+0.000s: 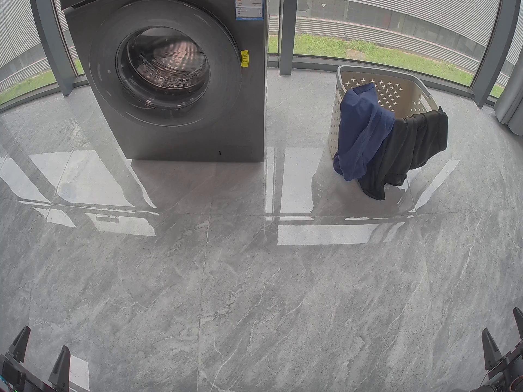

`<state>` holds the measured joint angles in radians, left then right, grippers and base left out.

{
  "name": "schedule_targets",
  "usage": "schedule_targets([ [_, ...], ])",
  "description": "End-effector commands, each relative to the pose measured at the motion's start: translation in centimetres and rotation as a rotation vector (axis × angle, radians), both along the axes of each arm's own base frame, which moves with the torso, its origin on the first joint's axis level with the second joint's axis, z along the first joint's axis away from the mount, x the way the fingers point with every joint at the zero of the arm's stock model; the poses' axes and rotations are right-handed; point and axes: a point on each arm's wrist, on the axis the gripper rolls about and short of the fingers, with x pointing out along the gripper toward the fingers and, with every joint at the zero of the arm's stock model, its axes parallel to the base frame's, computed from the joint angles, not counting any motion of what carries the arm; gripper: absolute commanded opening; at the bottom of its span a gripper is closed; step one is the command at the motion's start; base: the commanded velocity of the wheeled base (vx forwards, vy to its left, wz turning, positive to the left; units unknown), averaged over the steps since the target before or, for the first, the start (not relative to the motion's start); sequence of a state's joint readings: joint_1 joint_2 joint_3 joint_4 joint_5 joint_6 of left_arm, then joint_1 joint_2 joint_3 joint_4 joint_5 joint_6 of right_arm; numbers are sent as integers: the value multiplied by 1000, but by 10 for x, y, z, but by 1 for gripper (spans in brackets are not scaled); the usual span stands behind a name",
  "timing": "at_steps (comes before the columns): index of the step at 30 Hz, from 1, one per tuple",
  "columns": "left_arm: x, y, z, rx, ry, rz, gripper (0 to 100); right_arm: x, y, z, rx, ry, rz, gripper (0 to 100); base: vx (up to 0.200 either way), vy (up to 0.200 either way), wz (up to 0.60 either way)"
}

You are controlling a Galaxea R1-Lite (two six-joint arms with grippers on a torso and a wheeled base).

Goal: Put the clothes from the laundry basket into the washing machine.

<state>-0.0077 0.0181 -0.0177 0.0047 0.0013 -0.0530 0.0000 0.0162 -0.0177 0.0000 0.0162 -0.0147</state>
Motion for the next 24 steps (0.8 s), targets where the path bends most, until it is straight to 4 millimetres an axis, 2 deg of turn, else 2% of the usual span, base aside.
schedule_targets([
  [1, 0, 0, -5, -1, -2, 0, 100, 0, 0, -5, -1, 1, 1, 100, 0, 0, 0],
  [24, 0, 0, -5, -1, -2, 0, 100, 0, 0, -5, -2, 1, 1, 100, 0, 0, 0],
])
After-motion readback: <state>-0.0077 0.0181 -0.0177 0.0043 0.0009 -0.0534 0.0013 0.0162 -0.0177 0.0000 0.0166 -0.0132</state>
